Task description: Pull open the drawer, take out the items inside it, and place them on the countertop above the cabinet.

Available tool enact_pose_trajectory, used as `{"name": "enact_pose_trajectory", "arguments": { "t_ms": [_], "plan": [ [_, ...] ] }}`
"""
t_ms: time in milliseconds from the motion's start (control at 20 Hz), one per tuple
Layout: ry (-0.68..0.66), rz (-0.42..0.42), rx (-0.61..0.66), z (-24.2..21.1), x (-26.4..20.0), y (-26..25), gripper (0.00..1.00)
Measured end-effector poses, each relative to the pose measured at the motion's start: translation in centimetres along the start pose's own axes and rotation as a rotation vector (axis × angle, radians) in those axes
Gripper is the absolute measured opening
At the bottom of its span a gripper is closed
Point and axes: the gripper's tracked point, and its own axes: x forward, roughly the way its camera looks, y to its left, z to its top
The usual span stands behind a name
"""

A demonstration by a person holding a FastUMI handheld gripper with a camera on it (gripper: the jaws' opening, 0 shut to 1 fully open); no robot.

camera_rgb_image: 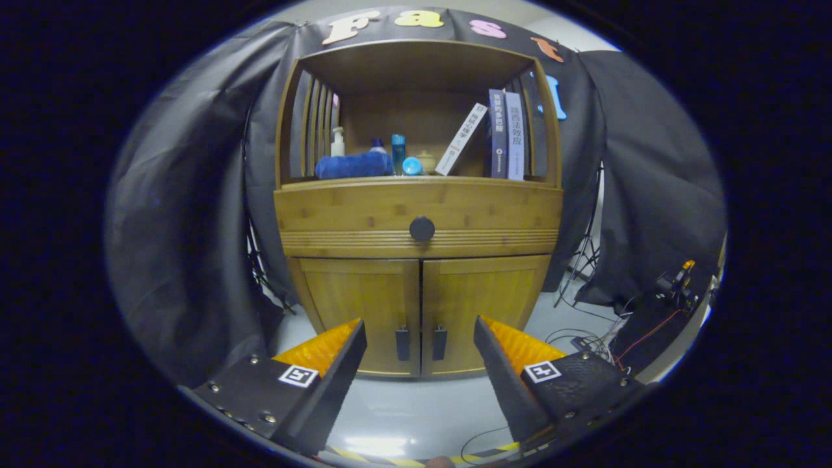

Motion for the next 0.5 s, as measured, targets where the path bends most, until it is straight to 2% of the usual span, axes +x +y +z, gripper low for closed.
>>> {"name": "enact_pose_trajectory", "arguments": {
  "t_ms": [350, 500],
  "plan": [
    [-0.122, -0.047, 0.021, 10.2, -5.7, -2.7, 0.99],
    [-0.169, -0.091, 0.031, 14.7, -8.3, -4.0, 0.99]
  ]
}}
